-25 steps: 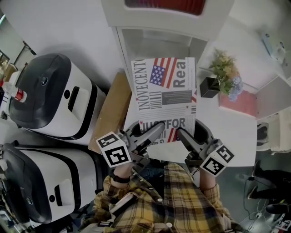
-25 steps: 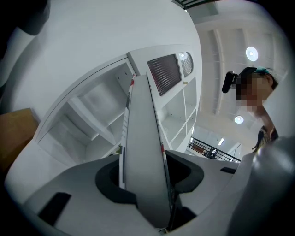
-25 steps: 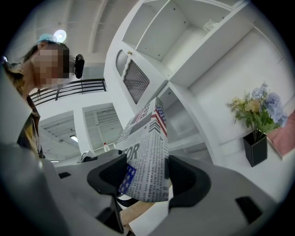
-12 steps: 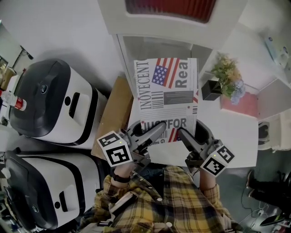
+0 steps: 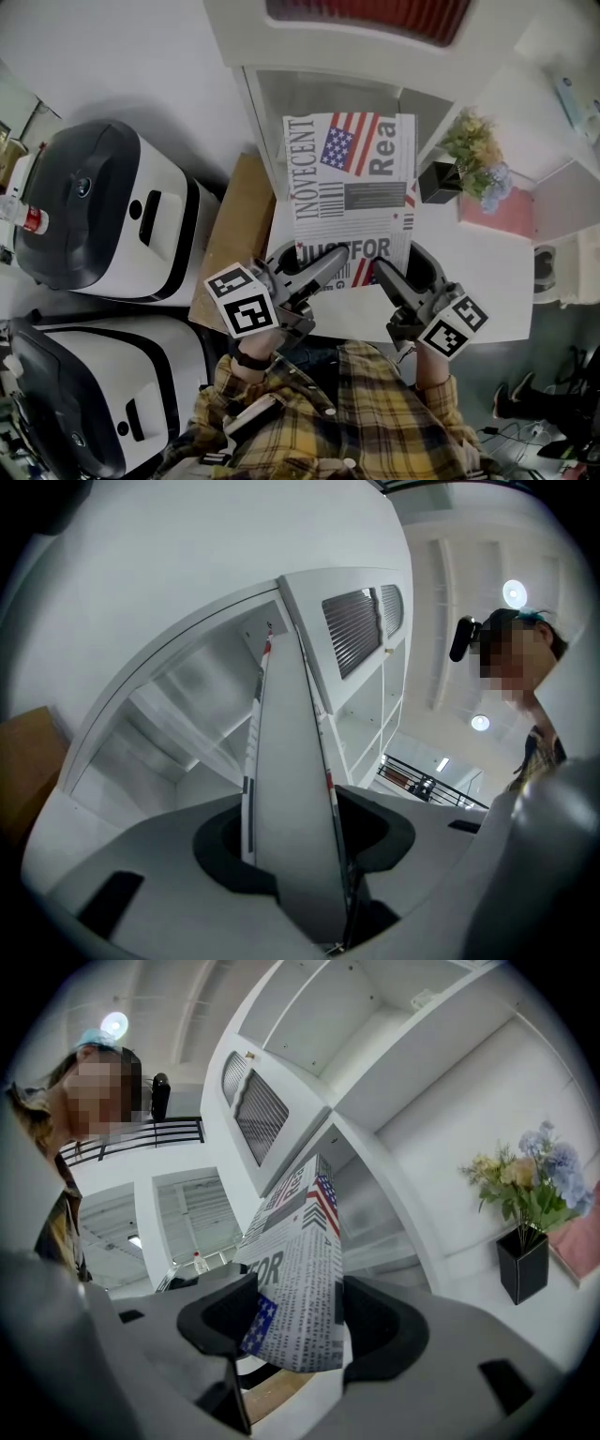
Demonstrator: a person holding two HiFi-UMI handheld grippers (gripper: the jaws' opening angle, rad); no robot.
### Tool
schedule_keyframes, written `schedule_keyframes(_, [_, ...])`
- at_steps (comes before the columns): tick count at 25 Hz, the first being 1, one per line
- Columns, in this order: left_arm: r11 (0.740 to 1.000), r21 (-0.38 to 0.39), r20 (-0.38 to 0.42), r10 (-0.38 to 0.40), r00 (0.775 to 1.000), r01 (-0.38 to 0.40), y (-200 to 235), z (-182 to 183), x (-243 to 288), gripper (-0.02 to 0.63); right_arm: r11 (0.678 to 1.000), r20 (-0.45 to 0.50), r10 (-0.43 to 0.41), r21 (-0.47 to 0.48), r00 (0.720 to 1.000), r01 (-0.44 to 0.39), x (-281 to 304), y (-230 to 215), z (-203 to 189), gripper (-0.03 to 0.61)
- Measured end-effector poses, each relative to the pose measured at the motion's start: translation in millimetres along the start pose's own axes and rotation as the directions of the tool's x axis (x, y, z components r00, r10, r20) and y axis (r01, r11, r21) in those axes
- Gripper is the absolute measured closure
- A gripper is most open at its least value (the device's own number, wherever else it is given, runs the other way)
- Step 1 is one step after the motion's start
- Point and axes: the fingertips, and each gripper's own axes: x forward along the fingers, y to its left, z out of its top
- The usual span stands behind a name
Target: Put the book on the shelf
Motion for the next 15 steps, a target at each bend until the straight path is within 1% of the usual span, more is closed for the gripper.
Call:
schedule_keyframes(6, [0.999,-0.038,0.003,-0.024,1.0,0.024,3.3,-1.8,1.6,0.426,0.999,0.004,-0.038,-0.025,0.999,0.038,-2.0,-0.4,1.1,0.304])
schedule_keyframes(10, [0.997,-0.06,-0.008,-0.045,0.999,0.044,5.9,-3.1,3.5,0.425,0.997,0.003,-0.074,-0.033,0.997,0.074,-3.6,-0.8,0.3,0.304])
schedule_keyframes(12, [0.997,-0.072,-0.016,-0.041,0.999,0.039,5.6,-3.7,4.2,0.425,0.996,0.001,-0.082,-0.028,0.997,0.082,-5.0,-1.1,0.3,0.304])
schedule_keyframes(15, [0.998,-0.065,-0.02,-0.002,1.0,0.001,4.5,1.5,3.3,0.425,0.998,0.007,-0.058,-0.011,0.998,0.058,-1.1,-0.8,2.7,0.304])
